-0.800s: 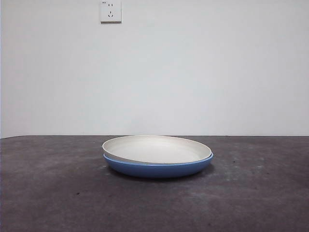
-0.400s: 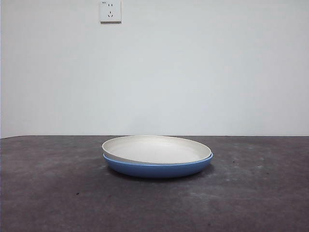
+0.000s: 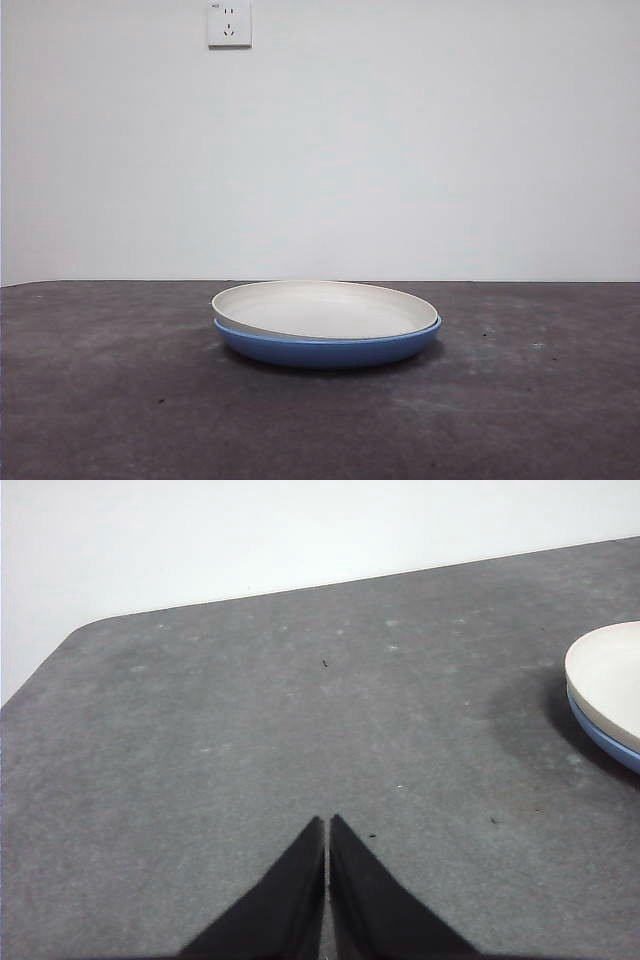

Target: Pick up the white plate, put it on the blue plate, put it on desk

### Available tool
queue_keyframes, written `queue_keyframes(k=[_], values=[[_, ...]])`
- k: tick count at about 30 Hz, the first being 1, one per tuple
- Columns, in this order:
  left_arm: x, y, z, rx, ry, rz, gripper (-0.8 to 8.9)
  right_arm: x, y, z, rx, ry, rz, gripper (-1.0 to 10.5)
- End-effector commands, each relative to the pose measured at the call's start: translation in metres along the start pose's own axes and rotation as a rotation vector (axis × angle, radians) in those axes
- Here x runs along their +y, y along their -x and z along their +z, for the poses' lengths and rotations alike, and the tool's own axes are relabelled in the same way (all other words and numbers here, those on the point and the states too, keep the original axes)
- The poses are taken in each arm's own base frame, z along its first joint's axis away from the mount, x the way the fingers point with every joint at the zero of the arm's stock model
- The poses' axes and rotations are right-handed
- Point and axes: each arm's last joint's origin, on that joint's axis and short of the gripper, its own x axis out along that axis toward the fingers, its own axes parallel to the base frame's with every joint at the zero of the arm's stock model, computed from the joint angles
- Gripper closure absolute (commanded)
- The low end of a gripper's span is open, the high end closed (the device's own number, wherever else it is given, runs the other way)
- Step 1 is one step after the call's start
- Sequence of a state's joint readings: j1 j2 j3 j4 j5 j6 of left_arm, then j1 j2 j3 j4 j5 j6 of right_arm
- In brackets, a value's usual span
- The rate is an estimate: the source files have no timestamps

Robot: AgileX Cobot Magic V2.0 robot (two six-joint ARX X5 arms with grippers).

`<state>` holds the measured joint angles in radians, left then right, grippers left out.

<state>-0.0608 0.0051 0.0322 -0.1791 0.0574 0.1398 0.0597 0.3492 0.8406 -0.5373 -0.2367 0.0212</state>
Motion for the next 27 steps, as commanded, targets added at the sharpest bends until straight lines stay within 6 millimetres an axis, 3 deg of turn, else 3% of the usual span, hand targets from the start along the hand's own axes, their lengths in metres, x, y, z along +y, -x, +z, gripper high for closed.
queue_keyframes(k=[1, 8, 14, 22, 27], values=[[-0.001, -0.002, -0.007, 0.026, 0.008, -0.003, 8.04, -0.005, -0.004, -0.026, -0.069, 0.036, -0.080, 9.4], [-0.001, -0.002, -0.007, 0.026, 0.008, -0.003, 8.04, -0.018, -0.023, -0.102, -0.165, 0.012, -0.197, 9.4], [-0.001, -0.002, -0.007, 0.026, 0.008, -0.003, 8.04, -0.025, -0.037, -0.149, -0.142, -0.068, -0.242, 9.4], [-0.001, -0.002, -0.007, 0.026, 0.008, -0.003, 8.04, -0.028, -0.046, -0.190, -0.049, -0.146, -0.246, 9.4], [-0.001, -0.002, -0.007, 0.026, 0.008, -0.003, 8.04, -0.029, -0.046, -0.201, 0.048, -0.171, -0.263, 9.4]])
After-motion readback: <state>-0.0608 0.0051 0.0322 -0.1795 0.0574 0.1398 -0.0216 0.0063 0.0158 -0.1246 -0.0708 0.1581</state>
